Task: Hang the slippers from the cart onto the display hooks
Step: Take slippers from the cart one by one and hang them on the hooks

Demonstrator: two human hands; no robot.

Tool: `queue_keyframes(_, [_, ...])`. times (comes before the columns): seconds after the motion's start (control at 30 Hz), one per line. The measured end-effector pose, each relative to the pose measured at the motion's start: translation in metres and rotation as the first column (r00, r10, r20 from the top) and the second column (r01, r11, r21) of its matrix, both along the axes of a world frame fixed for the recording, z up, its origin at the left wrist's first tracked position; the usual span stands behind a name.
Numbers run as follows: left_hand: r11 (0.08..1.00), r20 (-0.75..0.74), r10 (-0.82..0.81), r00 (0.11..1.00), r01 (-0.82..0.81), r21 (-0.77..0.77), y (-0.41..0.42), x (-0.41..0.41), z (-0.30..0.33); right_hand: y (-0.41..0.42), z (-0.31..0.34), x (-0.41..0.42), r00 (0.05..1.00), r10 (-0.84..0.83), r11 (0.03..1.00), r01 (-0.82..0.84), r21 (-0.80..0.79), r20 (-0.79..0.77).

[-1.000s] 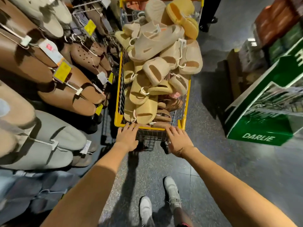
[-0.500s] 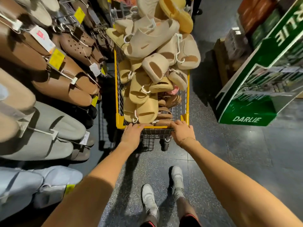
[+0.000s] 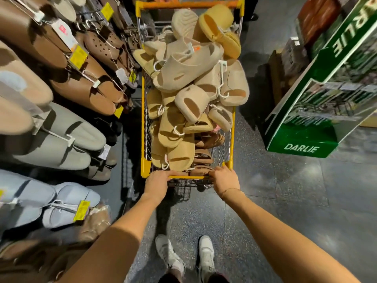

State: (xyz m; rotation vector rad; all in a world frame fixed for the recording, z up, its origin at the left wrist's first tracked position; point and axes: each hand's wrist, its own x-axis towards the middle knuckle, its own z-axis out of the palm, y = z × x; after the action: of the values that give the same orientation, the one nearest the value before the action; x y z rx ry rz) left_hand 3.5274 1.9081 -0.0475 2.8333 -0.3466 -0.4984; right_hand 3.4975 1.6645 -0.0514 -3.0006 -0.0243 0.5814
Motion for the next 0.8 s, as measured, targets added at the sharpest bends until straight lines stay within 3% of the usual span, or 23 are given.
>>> queue_keyframes(0.2, [0.998,-0.112,0.036,0.993,-0.041,-0.051,-0.02,-0.037,0.0,-0.019,0.003,-0.039,0.999,0.001,1.0,-0.002,-0.012,-0.032])
queue_keyframes(0.8, [1.0,-0.206,-0.017,0.978,0.013,-0.022,-0.012,-0.107,0.002,-0.01,0.02,-0.12,0.995,0.054,0.993,-0.063,-0.102,-0.086])
